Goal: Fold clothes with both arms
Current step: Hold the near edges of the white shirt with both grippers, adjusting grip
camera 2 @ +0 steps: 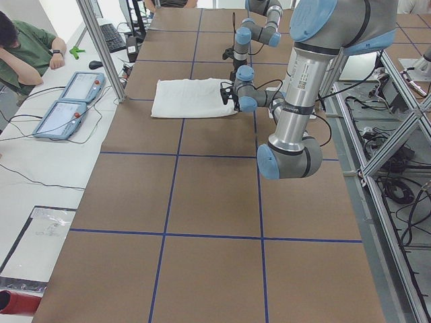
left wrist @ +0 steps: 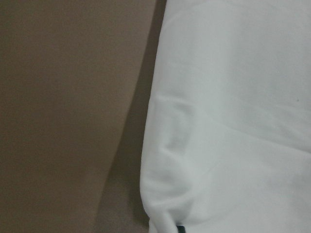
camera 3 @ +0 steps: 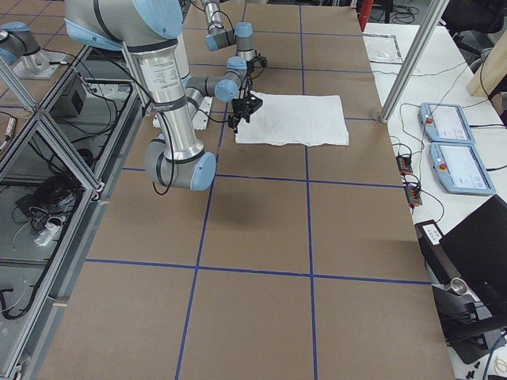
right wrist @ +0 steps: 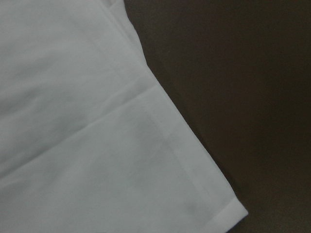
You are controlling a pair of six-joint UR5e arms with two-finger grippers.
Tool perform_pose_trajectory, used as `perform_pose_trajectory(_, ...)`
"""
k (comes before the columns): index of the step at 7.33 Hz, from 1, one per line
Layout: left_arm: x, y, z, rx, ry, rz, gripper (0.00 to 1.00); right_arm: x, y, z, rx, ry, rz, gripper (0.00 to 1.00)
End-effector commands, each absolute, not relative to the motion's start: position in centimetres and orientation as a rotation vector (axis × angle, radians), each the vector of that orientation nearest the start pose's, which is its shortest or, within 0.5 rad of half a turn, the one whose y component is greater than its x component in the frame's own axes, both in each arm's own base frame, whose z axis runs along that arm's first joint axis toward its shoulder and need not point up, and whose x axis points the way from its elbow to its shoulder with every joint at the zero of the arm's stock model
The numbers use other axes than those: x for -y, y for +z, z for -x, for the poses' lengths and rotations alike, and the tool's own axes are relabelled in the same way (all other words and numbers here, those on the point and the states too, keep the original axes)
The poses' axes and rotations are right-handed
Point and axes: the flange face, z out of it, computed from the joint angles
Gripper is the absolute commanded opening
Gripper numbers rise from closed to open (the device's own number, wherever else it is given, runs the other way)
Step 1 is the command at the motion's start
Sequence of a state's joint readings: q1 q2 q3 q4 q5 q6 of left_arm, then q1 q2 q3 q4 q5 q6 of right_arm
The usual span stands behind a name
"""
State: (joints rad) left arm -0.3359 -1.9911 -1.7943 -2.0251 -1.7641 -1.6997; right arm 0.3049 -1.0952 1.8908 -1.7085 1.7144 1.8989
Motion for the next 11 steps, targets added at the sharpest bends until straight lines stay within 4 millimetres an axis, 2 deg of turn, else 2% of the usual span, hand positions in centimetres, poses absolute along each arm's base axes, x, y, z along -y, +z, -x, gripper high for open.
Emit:
perform_pose_trajectory(1,31.3,27.1,-54.7,-1.111,-0.311,0.059,0.0,28.9,27.8,55.4,0.72,0.552,0.158,1.0)
perform_pose_trajectory(5,31.4,27.0,-54.6,-1.113,-0.314,0.057,0.0,29.3,30.2,56.7,0.666,0.578,0.161,1.0)
perform_pose_trajectory(11,31.5,27.1,-54.6,-1.112,-0.315,0.056,0.0,29.0,30.0,56.6,0.669,0.588,0.172,1.0)
